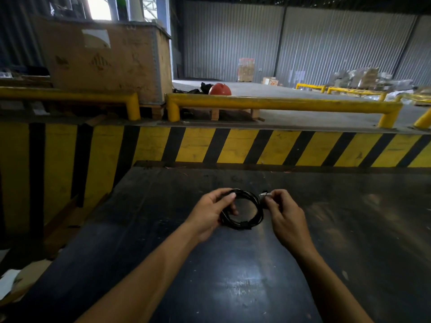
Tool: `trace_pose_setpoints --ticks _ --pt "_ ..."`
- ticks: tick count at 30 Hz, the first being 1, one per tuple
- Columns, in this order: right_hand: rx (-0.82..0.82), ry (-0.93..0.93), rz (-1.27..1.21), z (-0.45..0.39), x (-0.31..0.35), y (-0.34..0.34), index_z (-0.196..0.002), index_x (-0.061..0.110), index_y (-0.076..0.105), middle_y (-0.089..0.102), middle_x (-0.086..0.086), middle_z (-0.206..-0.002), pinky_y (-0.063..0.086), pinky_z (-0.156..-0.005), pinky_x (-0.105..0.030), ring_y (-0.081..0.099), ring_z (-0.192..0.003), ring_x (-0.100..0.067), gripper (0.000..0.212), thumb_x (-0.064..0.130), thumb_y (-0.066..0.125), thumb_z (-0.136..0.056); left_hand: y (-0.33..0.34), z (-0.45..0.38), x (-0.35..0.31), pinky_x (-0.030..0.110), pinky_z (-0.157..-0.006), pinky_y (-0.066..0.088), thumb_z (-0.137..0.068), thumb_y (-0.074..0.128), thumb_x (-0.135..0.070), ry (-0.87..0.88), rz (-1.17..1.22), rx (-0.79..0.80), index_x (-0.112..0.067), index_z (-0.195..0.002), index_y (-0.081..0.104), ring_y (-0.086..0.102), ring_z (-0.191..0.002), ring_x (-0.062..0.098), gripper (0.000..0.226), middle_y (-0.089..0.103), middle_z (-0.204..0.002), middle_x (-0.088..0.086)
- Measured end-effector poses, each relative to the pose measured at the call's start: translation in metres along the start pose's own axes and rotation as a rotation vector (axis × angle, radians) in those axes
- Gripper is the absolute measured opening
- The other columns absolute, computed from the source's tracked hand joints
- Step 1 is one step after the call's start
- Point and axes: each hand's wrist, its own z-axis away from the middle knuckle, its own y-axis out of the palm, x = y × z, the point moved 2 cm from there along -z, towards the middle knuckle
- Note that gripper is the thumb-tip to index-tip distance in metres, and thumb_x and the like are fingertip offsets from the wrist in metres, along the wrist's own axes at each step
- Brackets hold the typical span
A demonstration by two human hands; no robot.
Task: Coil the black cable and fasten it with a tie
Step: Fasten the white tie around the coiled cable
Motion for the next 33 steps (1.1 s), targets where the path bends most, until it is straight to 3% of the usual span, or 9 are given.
trace_pose_setpoints --ticks 4,8,14,20,25,27,29,33 --pt "-0.005 -0.063 0.031 0.001 0.007 -0.008 -0.085 0.03 0.059 0.066 0.013 -0.08 0.043 -0.064 -0.002 0.06 -0.082 0.012 0.01 0.021 0.058 -0.09 -0.002 -0.003 -0.001 0.034 -0.064 0.048 -0.092 0.056 -0.015 -0.002 -0.034 -0.088 -0.019 -0.097 0.067 0.061 -0.065 0.015 0.013 0.059 -0.068 0.002" --pt "-0.014 -0.107 0.018 0.003 0.015 -0.009 -0.086 0.028 0.064 0.068 0.009 -0.081 0.048 -0.063 -0.015 0.061 -0.08 0.0 0.003 0.029 0.061 -0.087 0.003 -0.002 0.004 0.04 -0.071 0.05 -0.092 0.056 -0.015 -0.038 -0.032 -0.136 -0.018 -0.095 0.067 0.061 -0.065 0.016 0.012 0.059 -0.071 0.005" --pt "0.082 -0.029 -0.164 0.011 0.011 -0.002 -0.084 0.022 0.065 0.069 0.006 -0.069 0.048 -0.055 -0.012 0.063 -0.064 0.001 0.009 0.015 0.061 -0.088 0.009 -0.001 0.011 0.035 -0.067 0.051 -0.092 0.056 -0.016 -0.064 -0.029 -0.17 -0.018 -0.095 0.067 0.061 -0.067 0.016 0.011 0.058 -0.074 0.006" --pt "0.213 0.142 -0.246 0.013 0.004 0.008 -0.086 0.007 0.058 0.064 -0.002 -0.069 0.054 -0.056 -0.024 0.063 -0.063 -0.014 0.011 0.014 0.054 -0.093 0.009 0.003 0.015 0.033 -0.069 0.055 -0.092 0.056 -0.022 -0.065 -0.063 -0.162 -0.022 -0.1 0.067 0.065 -0.067 0.012 0.014 0.06 -0.079 0.006" --pt "0.194 0.084 -0.173 0.011 0.007 0.005 -0.086 0.011 0.059 0.067 -0.006 -0.079 0.056 -0.066 -0.041 0.066 -0.075 -0.022 0.007 0.015 0.056 -0.091 0.017 0.007 0.018 0.041 -0.079 0.054 -0.092 0.055 -0.023 -0.074 -0.074 -0.147 -0.019 -0.105 0.066 0.064 -0.079 0.018 0.017 0.063 -0.096 0.015" --pt "0.195 0.044 -0.146 0.013 0.009 0.004 -0.084 0.02 0.061 0.068 -0.002 -0.081 0.057 -0.066 -0.038 0.067 -0.077 -0.015 0.007 0.016 0.059 -0.09 0.019 0.009 0.019 0.045 -0.083 0.054 -0.092 0.056 -0.024 -0.077 -0.091 -0.138 -0.018 -0.108 0.065 0.065 -0.093 0.023 0.019 0.066 -0.107 0.014" --pt "0.167 0.012 -0.122 0.016 0.009 0.004 -0.083 0.027 0.063 0.068 0.001 -0.083 0.058 -0.064 -0.034 0.066 -0.078 -0.011 0.01 0.018 0.062 -0.087 0.022 0.01 0.02 0.044 -0.084 0.054 -0.092 0.055 -0.023 -0.077 -0.092 -0.119 -0.02 -0.105 0.066 0.064 -0.097 0.024 0.017 0.067 -0.106 0.01" --pt "0.005 -0.127 -0.024 0.017 0.01 0.0 -0.084 0.025 0.068 0.064 0.007 -0.082 0.051 -0.065 -0.02 0.061 -0.077 -0.006 0.011 0.015 0.07 -0.08 0.024 0.012 0.02 0.045 -0.088 0.052 -0.094 0.052 -0.019 -0.091 -0.072 -0.069 -0.015 -0.105 0.067 0.064 -0.1 0.028 0.019 0.068 -0.107 0.014"
